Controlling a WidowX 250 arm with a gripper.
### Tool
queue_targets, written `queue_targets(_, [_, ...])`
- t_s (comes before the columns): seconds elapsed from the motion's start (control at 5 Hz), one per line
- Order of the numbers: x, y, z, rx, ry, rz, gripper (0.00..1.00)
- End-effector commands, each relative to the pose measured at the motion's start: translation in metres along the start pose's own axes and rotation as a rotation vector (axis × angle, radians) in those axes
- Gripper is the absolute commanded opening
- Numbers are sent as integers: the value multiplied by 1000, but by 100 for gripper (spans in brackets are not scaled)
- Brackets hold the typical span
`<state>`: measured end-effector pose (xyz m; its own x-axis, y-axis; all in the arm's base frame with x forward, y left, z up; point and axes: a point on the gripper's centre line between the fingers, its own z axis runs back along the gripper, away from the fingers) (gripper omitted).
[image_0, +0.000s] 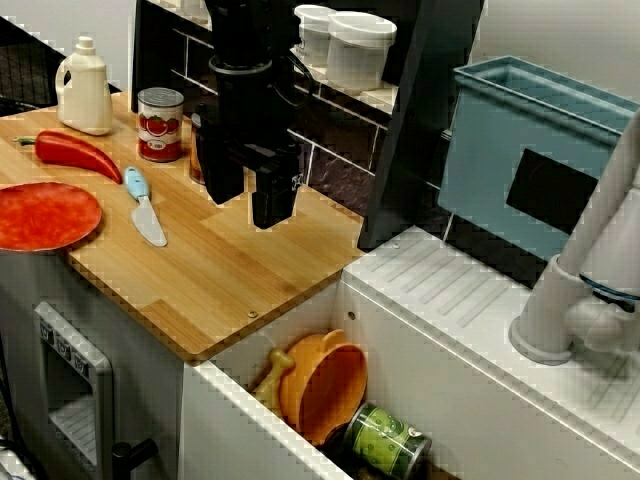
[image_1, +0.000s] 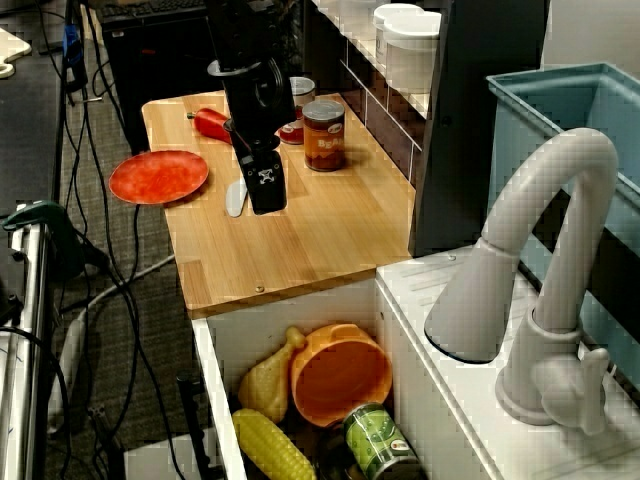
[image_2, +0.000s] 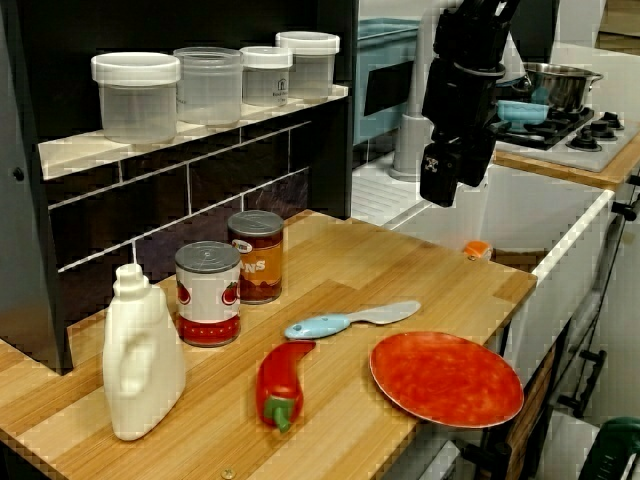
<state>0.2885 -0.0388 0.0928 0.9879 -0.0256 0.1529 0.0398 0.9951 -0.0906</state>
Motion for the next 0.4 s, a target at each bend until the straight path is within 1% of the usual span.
queue_targets(0.0, [0,0,0,0,0,0,100])
queue_targets(0.2, [2,12,4,-3,37,-6,100])
